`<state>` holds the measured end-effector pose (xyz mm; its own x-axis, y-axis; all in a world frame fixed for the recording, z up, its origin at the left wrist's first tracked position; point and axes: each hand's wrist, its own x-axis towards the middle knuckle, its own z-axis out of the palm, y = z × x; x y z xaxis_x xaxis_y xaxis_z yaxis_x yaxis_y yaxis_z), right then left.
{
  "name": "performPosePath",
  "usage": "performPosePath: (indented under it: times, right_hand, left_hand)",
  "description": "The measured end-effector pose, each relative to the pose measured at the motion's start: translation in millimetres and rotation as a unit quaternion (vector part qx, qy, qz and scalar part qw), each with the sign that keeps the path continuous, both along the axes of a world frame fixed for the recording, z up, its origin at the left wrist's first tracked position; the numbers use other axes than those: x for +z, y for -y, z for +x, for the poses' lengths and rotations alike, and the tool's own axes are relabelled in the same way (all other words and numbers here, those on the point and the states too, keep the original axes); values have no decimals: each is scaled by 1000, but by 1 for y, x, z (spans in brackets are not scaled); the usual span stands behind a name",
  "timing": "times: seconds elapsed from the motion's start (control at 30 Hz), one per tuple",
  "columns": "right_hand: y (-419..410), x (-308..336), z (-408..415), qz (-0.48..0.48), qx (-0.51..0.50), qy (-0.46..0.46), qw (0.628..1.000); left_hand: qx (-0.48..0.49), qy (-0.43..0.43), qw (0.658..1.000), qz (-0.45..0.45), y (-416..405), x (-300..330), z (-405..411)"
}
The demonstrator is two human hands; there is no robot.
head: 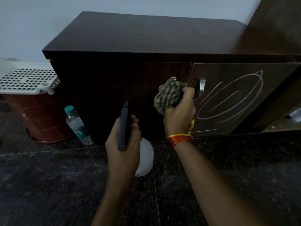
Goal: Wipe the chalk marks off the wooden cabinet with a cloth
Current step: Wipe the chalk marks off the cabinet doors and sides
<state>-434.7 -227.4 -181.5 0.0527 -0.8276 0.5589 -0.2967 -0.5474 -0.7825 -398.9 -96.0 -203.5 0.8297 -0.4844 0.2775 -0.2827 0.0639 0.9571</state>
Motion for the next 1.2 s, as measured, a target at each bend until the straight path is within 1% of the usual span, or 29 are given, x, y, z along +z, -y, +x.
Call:
performPosePath:
  times: [0.07,0.13,0.2,0.27,0.3,0.4,0.5,0.63,0.77,0.87,1.03,1.1,1.2]
  right_hand:
    - [4,13,-1,0,-5,-18,1000]
    - [11,20,0,31,-25,-43,998]
    - [12,16,1,42,-28,-17,999]
    - [8,1,0,17,-10,18,1000]
    - [7,-7,-1,5,-2,22,1000]
    - [9,-17,0,-9,8,11,1000]
    - [9,-4,0,-31,8,12,999]
    - [14,5,1,-21,-13,30,999]
    - [10,-18,-3,-52,48,3,997]
    - [12,-22,-3,-60,45,1,997]
    - [20,5,0,-75,25,70,994]
    - [20,-2,0,-64,29,57,996]
    - [14,-30,-3,-64,31,29,997]
  left_hand:
    - [-4,1,1000,-5,1,1,-1]
    - [-11,-3,1000,-12,2,-1,-2]
    - [-14,-8,1000,-14,3,-4,-1]
    - [-15,-16,1000,-16,2,-4,-2]
    - [-15,-20,1000,-16,2,-2,-3]
    - [-15,-17,1000,-13,2,-3,0]
    - [-14,-17,1000,-16,1,-2,0]
    - [-15,-11,1000,-4,2,-2,-2]
    - [-18,-21,1000,-4,2,-4,-2]
    - [-19,-27,999,-10,0,-4,-1]
    - [-27,-19,999,-24,3,-2,-1]
    - [-29,-14,999,-18,3,-7,-2]
    - [-33,-11,999,-10,2,-11,-5]
